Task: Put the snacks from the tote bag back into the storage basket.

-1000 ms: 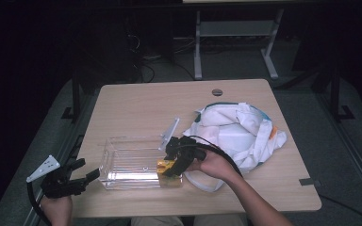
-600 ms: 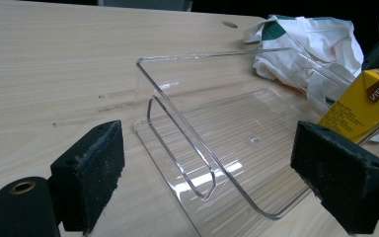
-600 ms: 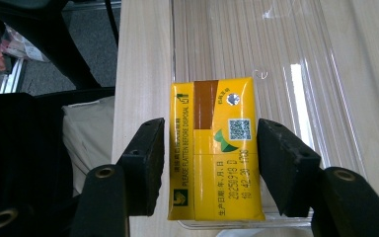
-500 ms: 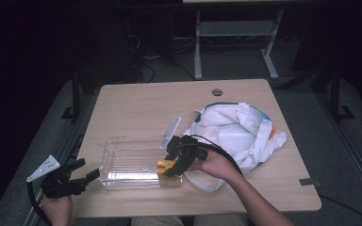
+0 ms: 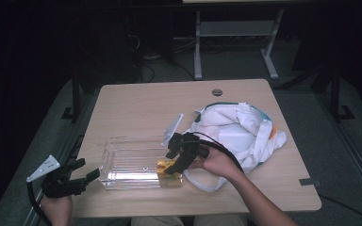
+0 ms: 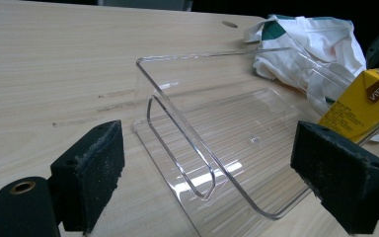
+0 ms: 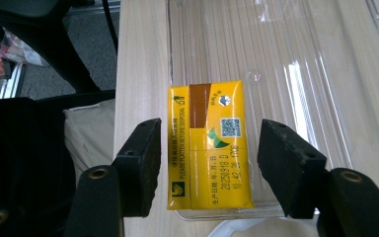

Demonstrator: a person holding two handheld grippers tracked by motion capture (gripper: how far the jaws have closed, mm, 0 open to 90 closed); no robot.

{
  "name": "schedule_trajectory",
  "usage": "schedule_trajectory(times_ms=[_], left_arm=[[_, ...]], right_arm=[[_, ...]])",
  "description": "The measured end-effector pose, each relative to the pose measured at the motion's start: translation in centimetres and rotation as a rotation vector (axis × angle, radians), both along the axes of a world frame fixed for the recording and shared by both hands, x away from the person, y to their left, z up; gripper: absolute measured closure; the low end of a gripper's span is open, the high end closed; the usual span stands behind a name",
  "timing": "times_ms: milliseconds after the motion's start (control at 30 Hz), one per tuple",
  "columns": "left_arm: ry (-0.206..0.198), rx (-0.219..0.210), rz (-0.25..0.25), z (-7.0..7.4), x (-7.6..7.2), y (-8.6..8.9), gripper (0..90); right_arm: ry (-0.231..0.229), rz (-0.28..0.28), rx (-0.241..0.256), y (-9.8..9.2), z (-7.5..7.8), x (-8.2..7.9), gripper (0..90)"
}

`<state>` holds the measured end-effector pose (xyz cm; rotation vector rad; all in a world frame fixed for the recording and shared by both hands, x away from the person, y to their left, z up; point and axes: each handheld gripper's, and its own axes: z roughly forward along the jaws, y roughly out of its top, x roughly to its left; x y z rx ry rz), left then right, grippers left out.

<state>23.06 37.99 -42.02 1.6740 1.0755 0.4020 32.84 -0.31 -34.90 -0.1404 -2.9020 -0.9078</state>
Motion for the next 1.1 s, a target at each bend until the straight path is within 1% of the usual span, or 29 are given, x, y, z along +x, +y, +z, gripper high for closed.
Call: schedule_trajectory(times_ms=[133, 167, 300, 400, 467, 500, 667, 1033, 1100], left_arm=[[0.001, 0.0, 0.001, 0.0, 0.0, 0.0, 12.7], [0.001, 0.0, 0.001, 0.0, 0.0, 0.0, 12.7], [0.002, 0.0, 0.001, 0.0, 0.0, 0.0, 12.8], [0.001, 0.0, 0.001, 0.0, 0.0, 0.0, 12.8], [0.0, 0.0, 0.0, 0.0, 0.0, 0.0, 12.7], [0.002, -0.001, 0.001, 0.0, 0.0, 0.0, 12.7], [0.001, 0.0, 0.001, 0.0, 0.0, 0.0, 12.8], [0.001, 0.001, 0.001, 0.0, 0.0, 0.0, 12.8], [0.001, 0.0, 0.0, 0.0, 0.0, 0.0, 12.7]], right_arm=[[-0.005, -0.008, 0.005, -0.2, 0.3, 0.2, 40.8], [0.0, -0.012, 0.005, -0.3, 0.4, 0.2, 40.8], [-0.01, -0.012, 0.007, -0.5, 0.7, 0.3, 40.7], [-0.009, -0.02, 0.01, -0.6, 1.1, 0.3, 40.6], [-0.019, -0.02, 0.011, -0.7, 1.4, 0.4, 40.4], [-0.014, -0.026, 0.012, -0.8, 1.5, 0.4, 40.4], [-0.023, -0.032, 0.023, -1.1, 2.0, 0.6, 40.4], [-0.035, -0.079, 0.03, -2.2, 3.0, 1.2, 39.4], [-0.038, -0.086, 0.031, -2.4, 3.1, 1.3, 38.0]])
